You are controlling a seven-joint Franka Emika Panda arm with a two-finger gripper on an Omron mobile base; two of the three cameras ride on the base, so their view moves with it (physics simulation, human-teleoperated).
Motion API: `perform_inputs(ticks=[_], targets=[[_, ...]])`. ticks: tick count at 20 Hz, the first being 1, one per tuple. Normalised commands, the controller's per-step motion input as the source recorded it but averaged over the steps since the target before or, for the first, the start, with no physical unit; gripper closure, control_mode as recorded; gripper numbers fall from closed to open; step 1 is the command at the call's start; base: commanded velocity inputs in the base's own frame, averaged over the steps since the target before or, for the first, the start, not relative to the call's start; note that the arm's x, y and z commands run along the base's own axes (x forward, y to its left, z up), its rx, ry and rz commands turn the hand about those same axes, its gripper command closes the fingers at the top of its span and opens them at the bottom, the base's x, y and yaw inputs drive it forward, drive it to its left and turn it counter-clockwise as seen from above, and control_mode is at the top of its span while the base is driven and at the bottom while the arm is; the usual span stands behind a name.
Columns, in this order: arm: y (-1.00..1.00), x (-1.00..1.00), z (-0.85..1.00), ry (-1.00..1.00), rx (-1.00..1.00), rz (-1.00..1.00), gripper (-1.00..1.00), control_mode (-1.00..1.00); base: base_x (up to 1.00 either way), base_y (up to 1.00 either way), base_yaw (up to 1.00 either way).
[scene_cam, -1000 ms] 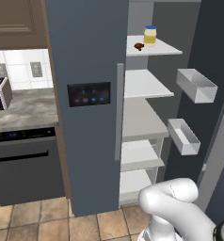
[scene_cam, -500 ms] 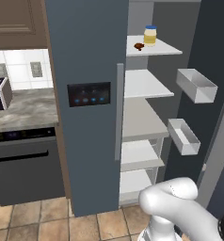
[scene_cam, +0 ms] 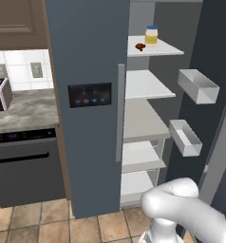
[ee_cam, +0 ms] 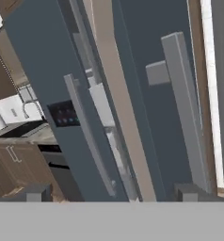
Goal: Pick up the frozen chicken drumstick from the freezer, place it on any shelf in the fridge, and close the fridge and freezer doors when done.
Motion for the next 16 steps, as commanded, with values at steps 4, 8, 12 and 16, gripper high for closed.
perform_inputs(ticks=[4, 8, 12, 16], targets=[[-0.37, 0.35, -0.11, 0.00, 0.03, 0.00, -1.00, -1.00, 0.00, 0.00, 0.00], [-0.36, 0.52, -0.21, 0.00, 0.01, 0.00, -1.00, -1.00, 0.00, 0.00, 0.00], [-0.30, 0.54, -0.24, 0.00, 0.00, 0.00, -1.00, -1.00, 0.00, 0.00, 0.00], [-0.17, 0.42, -0.25, 0.00, 0.00, 0.00, -1.00, -1.00, 0.00, 0.00, 0.00]])
